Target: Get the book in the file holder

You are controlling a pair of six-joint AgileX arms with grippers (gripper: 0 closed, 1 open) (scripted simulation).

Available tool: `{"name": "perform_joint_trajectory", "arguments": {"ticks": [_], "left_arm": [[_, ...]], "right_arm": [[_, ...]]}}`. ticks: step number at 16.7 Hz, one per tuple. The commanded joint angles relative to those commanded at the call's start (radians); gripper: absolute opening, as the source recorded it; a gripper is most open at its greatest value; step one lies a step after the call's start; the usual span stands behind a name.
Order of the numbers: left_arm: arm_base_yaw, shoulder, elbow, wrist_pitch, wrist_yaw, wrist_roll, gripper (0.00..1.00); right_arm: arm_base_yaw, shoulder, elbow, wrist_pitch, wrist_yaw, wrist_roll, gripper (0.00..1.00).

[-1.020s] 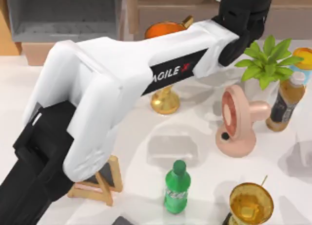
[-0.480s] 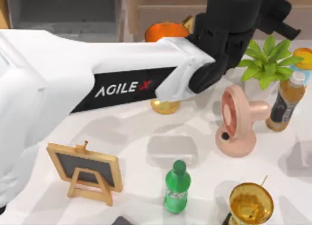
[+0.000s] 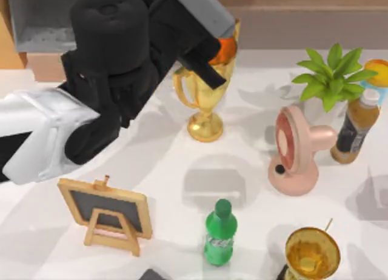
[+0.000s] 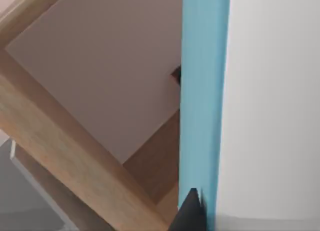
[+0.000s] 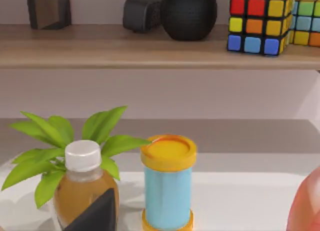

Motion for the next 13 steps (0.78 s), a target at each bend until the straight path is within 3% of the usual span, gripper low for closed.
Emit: {"name": "perform_joint_trajectory", "arguments": {"ticks": [7,13], "left_arm": [[0.265,-0.058,-0.293,0.069,0.017,0.498,0.0],[0.429,0.183,-0.202,0.175,0.049,0.82,0.0]], "right_arm": [[0.0,0.0,0.0,0.0,0.0,0.0,1.0],[0.0,0.0,0.0,0.0,0.0,0.0,1.0]]}}
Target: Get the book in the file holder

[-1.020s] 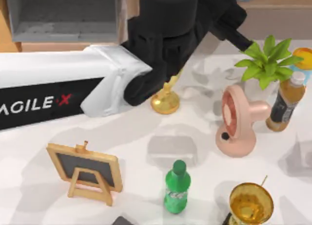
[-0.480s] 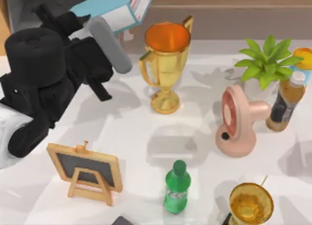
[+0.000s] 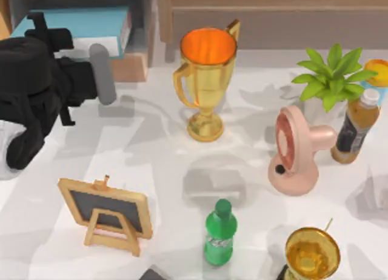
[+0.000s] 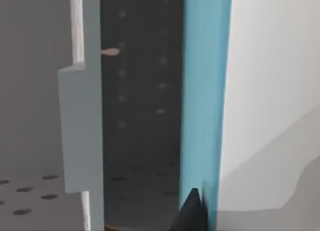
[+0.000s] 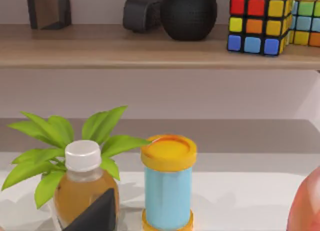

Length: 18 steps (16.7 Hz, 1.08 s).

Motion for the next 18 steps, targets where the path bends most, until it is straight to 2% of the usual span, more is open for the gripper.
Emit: {"name": "perform_joint_trajectory", "arguments": {"ticks": [3,9,18], "left_arm": [[0.016,0.049,0.035,0.011,0.015,0.045,0.0],[0.013,0.048,0.035,0.01,0.014,0.046,0.0],[0.033,0.155,0.152,0.0,0.033,0.05,0.0]], "right_arm": [[0.0,0.0,0.0,0.0,0.0,0.0,1.0],[0.0,0.0,0.0,0.0,0.0,0.0,1.0],[0.0,0.0,0.0,0.0,0.0,0.0,1.0]]}}
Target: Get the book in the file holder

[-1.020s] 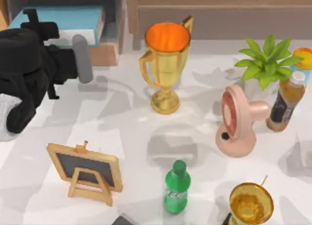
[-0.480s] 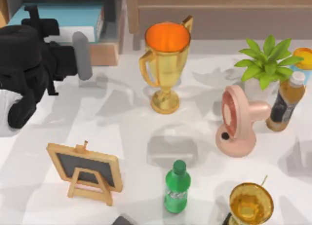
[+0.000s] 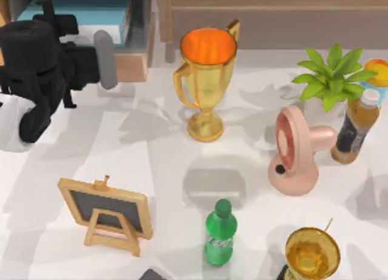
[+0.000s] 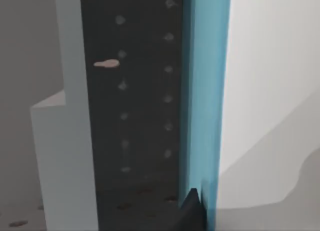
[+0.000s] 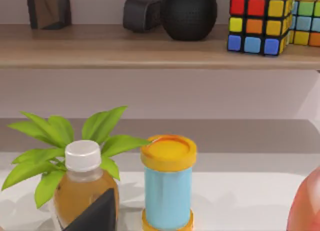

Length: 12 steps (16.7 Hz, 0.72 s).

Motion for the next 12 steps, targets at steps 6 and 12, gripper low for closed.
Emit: {"name": "perform_joint_trajectory", "arguments": {"ticks": [6,12], "left_arm": [[0.0,0.0,0.0,0.0,0.0,0.0,0.23],[0.0,0.0,0.0,0.0,0.0,0.0,0.68]], "right_arm": [[0.0,0.0,0.0,0.0,0.0,0.0,1.0],[0.0,0.0,0.0,0.0,0.0,0.0,1.0]]}}
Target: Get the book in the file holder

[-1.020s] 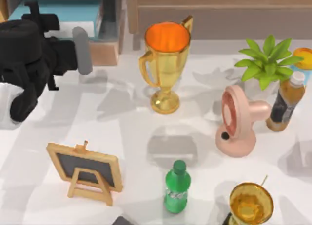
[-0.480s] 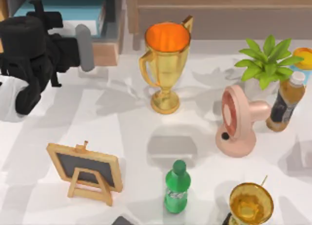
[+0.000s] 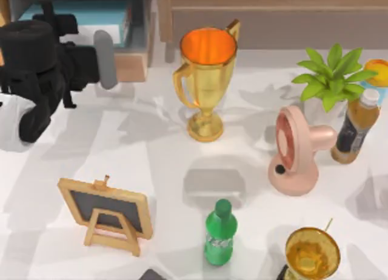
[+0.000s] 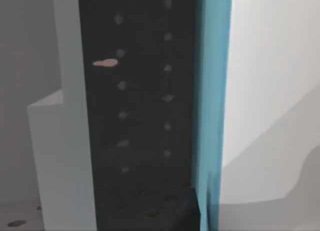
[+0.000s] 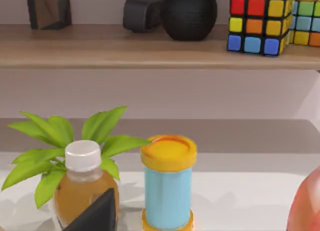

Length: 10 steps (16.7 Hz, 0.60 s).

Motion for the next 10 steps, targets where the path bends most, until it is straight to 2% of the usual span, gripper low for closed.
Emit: {"name": "perform_joint_trajectory", "arguments": {"ticks": [4,10], "left_arm": [[0.0,0.0,0.0,0.0,0.0,0.0,0.98],[0.0,0.0,0.0,0.0,0.0,0.0,1.0]], "right_arm": [[0.0,0.0,0.0,0.0,0.0,0.0,1.0],[0.0,0.0,0.0,0.0,0.0,0.0,1.0]]}}
